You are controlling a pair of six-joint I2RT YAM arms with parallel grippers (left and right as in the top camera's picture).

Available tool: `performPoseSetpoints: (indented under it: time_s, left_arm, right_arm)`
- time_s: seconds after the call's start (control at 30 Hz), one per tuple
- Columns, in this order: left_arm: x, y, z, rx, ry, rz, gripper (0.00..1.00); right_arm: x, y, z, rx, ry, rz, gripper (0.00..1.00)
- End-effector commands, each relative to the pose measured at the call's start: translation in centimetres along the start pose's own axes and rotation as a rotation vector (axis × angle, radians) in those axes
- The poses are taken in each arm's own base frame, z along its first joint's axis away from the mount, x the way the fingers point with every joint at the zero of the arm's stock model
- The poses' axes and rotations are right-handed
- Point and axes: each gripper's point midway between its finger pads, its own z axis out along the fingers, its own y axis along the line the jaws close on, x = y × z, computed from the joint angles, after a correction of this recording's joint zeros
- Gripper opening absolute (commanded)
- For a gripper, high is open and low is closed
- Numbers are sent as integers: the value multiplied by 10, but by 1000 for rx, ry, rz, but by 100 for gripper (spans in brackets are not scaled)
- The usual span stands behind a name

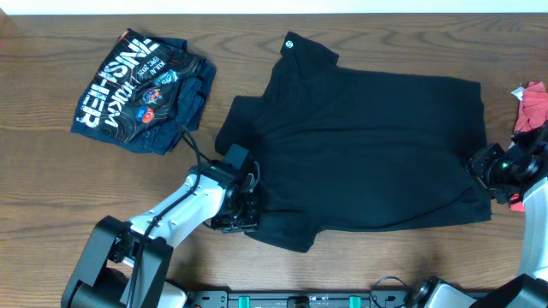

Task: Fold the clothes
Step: 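Grasp the polo's lower left hem with the left gripper and smooth it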

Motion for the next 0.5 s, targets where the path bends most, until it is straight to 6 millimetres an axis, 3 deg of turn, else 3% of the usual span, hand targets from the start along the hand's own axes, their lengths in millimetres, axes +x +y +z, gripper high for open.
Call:
performPoseSetpoints:
  time_s: [0.0, 0.07, 0.2, 0.3, 0.47]
  left_arm:
    - [10, -2, 2, 20, 45, -5, 11]
    - [20, -8, -1, 66, 96, -4, 6]
    - [35, -4, -18, 56, 168, -47, 6]
    - [35, -5, -33, 66, 151, -28, 6]
    - [32, -10, -47, 98, 79, -6, 6]
  right_arm:
    - [-2, 0, -4, 7, -11, -21, 40]
    - [-2, -6, -4, 40, -14, -17, 42]
    - [3, -22, -5, 124, -3, -5, 47]
    - [4, -41, -7, 228, -12, 65, 56]
    - [16, -58, 4, 297, 24, 107, 54]
